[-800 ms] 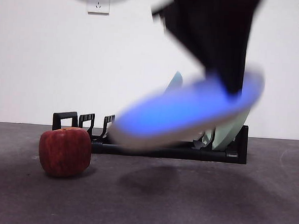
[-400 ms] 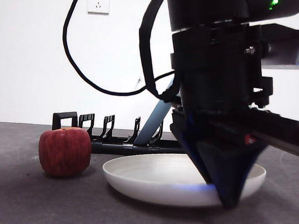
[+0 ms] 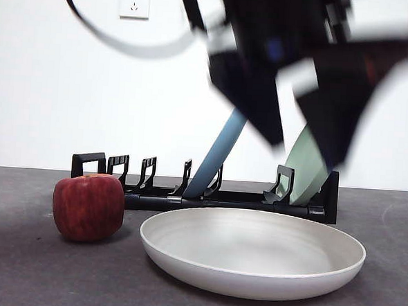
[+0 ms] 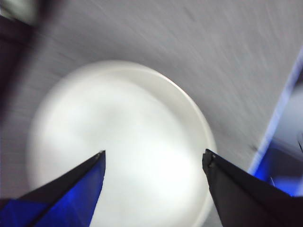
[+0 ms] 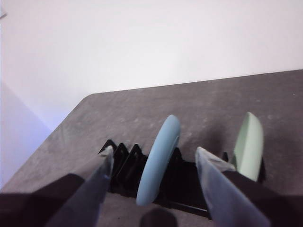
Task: Take the yellow plate from the plate rack,put the plate on the table,take the apple from the table,put the apple in the plate
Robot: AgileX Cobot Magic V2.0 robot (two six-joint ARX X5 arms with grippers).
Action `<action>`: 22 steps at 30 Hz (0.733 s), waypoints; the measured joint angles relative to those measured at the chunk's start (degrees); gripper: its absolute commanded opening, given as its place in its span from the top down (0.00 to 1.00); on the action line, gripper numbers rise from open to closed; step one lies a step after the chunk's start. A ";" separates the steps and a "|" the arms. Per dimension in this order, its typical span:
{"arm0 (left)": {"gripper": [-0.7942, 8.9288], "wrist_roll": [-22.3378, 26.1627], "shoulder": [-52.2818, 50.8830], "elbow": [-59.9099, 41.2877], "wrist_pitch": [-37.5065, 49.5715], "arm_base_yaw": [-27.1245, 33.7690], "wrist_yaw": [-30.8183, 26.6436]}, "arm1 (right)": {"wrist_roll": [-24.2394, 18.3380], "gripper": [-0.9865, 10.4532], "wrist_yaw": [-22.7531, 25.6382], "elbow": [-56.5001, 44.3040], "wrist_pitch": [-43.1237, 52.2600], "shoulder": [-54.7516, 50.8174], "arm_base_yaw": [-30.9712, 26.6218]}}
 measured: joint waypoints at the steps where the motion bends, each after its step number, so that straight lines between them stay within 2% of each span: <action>1: 0.56 -0.13 -2.45 0.00 0.07 0.74 -1.29 | -0.35 0.56 0.02 0.00 0.07 0.00 0.70; 8: 0.56 -0.33 -18.36 0.00 0.04 10.49 -5.42 | -1.40 0.55 0.04 0.61 2.60 1.16 7.10; 15: 0.56 -0.39 -32.33 0.00 -3.26 26.71 -5.68 | -4.50 0.55 0.94 7.39 1.88 7.76 17.70; 22: 0.56 -0.33 -42.88 0.00 -10.21 42.71 -5.77 | -11.06 0.47 9.94 14.49 -1.81 18.95 31.43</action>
